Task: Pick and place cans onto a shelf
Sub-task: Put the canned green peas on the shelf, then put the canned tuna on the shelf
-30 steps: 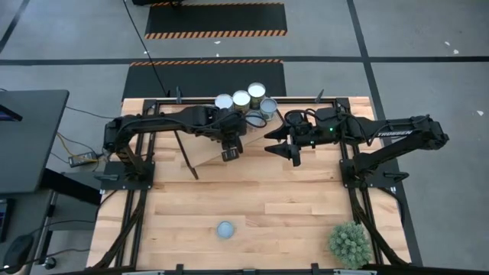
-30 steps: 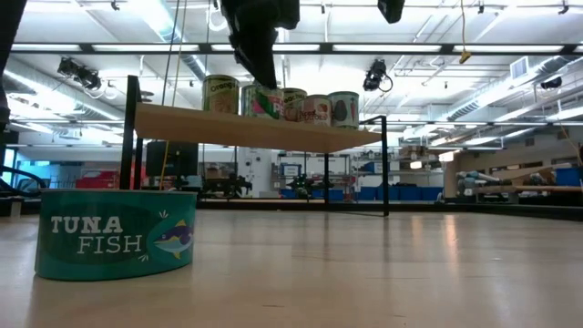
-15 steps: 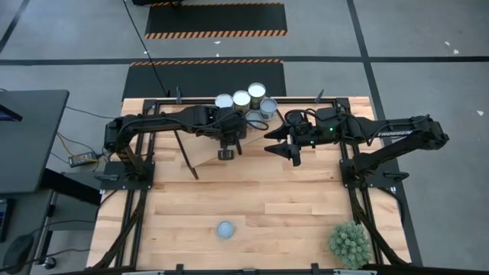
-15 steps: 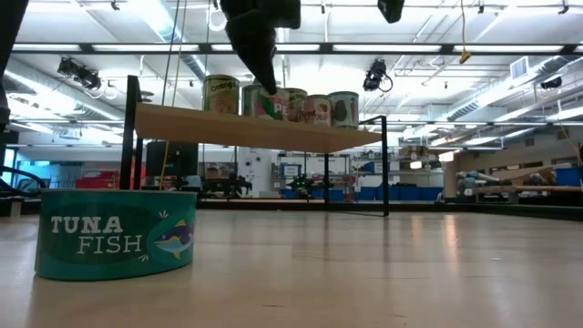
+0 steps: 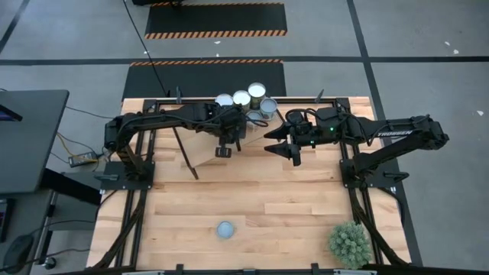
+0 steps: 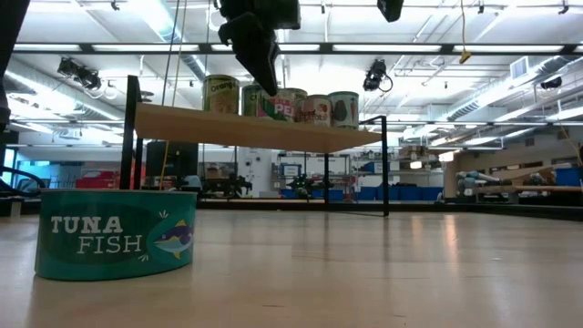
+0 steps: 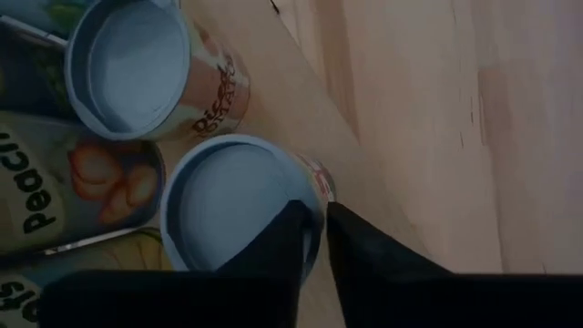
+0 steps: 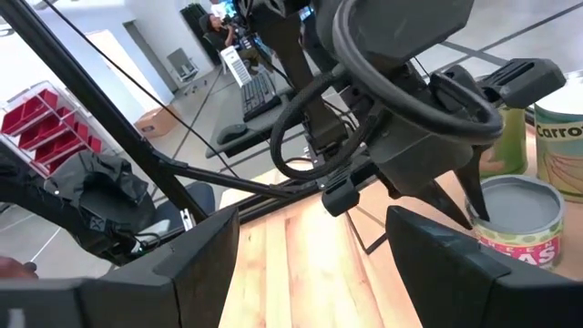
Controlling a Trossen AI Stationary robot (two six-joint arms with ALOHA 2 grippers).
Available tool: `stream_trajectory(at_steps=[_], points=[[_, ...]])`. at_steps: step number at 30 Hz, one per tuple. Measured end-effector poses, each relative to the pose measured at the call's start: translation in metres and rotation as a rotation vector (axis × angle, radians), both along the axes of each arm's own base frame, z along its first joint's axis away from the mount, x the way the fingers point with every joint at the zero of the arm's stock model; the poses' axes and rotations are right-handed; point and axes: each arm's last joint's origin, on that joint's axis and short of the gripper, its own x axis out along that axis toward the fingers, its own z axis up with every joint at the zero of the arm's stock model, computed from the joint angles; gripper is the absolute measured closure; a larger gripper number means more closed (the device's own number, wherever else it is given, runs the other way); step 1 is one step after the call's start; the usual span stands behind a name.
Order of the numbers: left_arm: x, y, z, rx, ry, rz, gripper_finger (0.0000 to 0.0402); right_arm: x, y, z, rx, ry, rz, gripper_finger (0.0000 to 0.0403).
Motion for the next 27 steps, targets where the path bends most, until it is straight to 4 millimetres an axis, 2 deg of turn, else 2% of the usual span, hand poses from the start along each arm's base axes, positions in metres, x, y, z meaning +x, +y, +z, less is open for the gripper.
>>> stream_trajectory(at_steps=[8, 11, 14, 21, 27], points=[[0.0, 0.0, -0.001, 0.003, 0.004, -0.003, 0.0265, 0.0, 0.0, 0.0, -0.003, 0.0, 0.0, 0.0119], [0.0, 0.001, -0.001, 0.055, 0.019, 0.015, 0.0246, 0.0, 0.0, 0.0, -0.003, 0.0, 0.0, 0.0119], [-0.001, 0.001, 0.0, 0.121, 0.039, 0.007, 0.0238, 0.0, 0.0, 0.0, -0.006, 0.0, -0.002, 0.0119], [0.0, 0.0, 0.001, 0.149, 0.045, -0.032, 0.0237, 0.0, 0.0, 0.0, -0.009, 0.0, -0.002, 0.0119], [-0.002, 0.001, 0.012, 0.148, -0.043, 0.007, 0.0237, 0.0, 0.0, 0.0, -0.008, -0.001, -0.003, 0.012]])
